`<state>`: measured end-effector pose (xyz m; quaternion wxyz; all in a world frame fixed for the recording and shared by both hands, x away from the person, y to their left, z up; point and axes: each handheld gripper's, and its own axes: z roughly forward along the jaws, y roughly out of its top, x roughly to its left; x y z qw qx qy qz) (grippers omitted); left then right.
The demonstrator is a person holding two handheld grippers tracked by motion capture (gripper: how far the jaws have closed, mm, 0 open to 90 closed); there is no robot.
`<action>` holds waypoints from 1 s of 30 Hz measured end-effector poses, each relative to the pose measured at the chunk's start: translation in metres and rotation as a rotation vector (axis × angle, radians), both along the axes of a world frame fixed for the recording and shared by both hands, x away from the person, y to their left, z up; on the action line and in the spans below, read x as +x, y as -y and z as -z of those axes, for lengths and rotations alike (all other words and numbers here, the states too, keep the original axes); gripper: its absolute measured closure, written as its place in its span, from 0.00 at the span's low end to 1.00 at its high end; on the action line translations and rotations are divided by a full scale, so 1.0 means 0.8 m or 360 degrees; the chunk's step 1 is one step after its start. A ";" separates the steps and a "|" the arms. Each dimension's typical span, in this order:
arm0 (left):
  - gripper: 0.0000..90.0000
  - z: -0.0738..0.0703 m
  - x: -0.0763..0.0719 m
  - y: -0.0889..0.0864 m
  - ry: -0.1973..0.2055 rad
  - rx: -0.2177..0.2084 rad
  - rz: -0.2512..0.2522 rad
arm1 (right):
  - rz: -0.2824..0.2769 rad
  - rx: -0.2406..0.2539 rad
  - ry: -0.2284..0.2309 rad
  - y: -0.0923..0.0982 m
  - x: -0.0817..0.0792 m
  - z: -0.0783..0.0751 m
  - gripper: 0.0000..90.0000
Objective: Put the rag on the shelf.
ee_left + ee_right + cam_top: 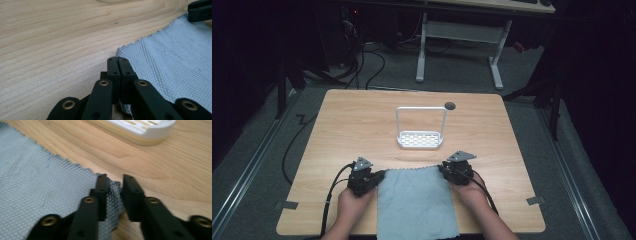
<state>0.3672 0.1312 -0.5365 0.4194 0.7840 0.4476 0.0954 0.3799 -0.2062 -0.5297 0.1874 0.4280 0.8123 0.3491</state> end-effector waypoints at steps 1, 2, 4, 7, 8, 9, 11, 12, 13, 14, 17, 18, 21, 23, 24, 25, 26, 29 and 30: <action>0.99 0.000 0.000 0.000 0.0001 0.0002 -0.0001 | -0.0033 0.0003 0.0003 -0.003 -0.003 0.000 0.97; 0.99 0.000 -0.001 0.000 0.0003 0.0003 0.0000 | -0.0033 0.0003 0.0003 -0.003 -0.003 0.000 0.97; 0.99 -0.002 -0.003 0.000 0.0034 -0.0001 0.0011 | -0.0042 -0.0004 0.0007 -0.004 -0.006 0.000 0.98; 0.99 -0.008 -0.007 -0.001 0.0083 -0.0037 0.0017 | -0.0021 0.0059 0.0068 0.000 -0.016 -0.002 0.98; 0.99 -0.010 -0.008 -0.002 0.0105 -0.0056 0.0016 | -0.0021 0.0059 0.0068 0.000 -0.016 -0.002 0.98; 0.99 -0.013 -0.010 -0.003 0.0130 -0.0076 0.0014 | -0.0020 0.0070 0.0101 0.003 -0.018 -0.006 0.98; 0.99 -0.017 -0.013 -0.004 0.0169 -0.0106 0.0014 | 0.0002 0.0150 0.0145 0.009 -0.025 -0.016 0.98; 0.99 -0.019 -0.015 -0.004 0.0187 -0.0116 0.0011 | 0.0003 0.0167 0.0172 0.012 -0.028 -0.020 0.98; 0.99 -0.023 -0.018 -0.006 0.0219 -0.0139 0.0005 | 0.0004 0.0177 0.0216 0.014 -0.034 -0.027 0.98; 0.99 -0.023 -0.018 -0.006 0.0219 -0.0139 0.0005 | 0.0004 0.0177 0.0216 0.014 -0.034 -0.027 0.98; 0.99 -0.028 -0.021 -0.008 0.0259 -0.0182 -0.0007 | 0.0014 0.0210 0.0262 0.018 -0.041 -0.034 0.98; 0.99 -0.029 -0.022 -0.008 0.0271 -0.0189 -0.0007 | 0.0016 0.0230 0.0275 0.019 -0.043 -0.037 0.98; 0.99 -0.036 -0.027 -0.007 0.0343 -0.0198 -0.0006 | 0.0018 0.0270 0.0338 0.021 -0.050 -0.048 0.98; 0.99 -0.042 -0.030 -0.007 0.0384 -0.0224 -0.0012 | 0.0024 0.0283 0.0351 0.022 -0.052 -0.051 0.98; 0.99 -0.045 -0.031 -0.008 0.0407 -0.0232 -0.0014 | 0.0023 0.0291 0.0367 0.022 -0.053 -0.054 0.98; 0.99 -0.047 -0.033 -0.008 0.0432 -0.0238 -0.0021 | 0.0029 0.0297 0.0385 0.023 -0.054 -0.057 0.98; 0.99 -0.050 -0.034 -0.008 0.0450 -0.0243 -0.0025 | 0.0036 0.0308 0.0405 0.023 -0.056 -0.059 0.98; 0.99 -0.059 -0.035 -0.008 0.0506 -0.0270 -0.0036 | 0.0039 0.0309 0.0474 0.023 -0.059 -0.068 0.98; 0.99 -0.062 -0.036 -0.007 0.0527 -0.0272 -0.0040 | 0.0043 0.0317 0.0496 0.023 -0.060 -0.071 0.98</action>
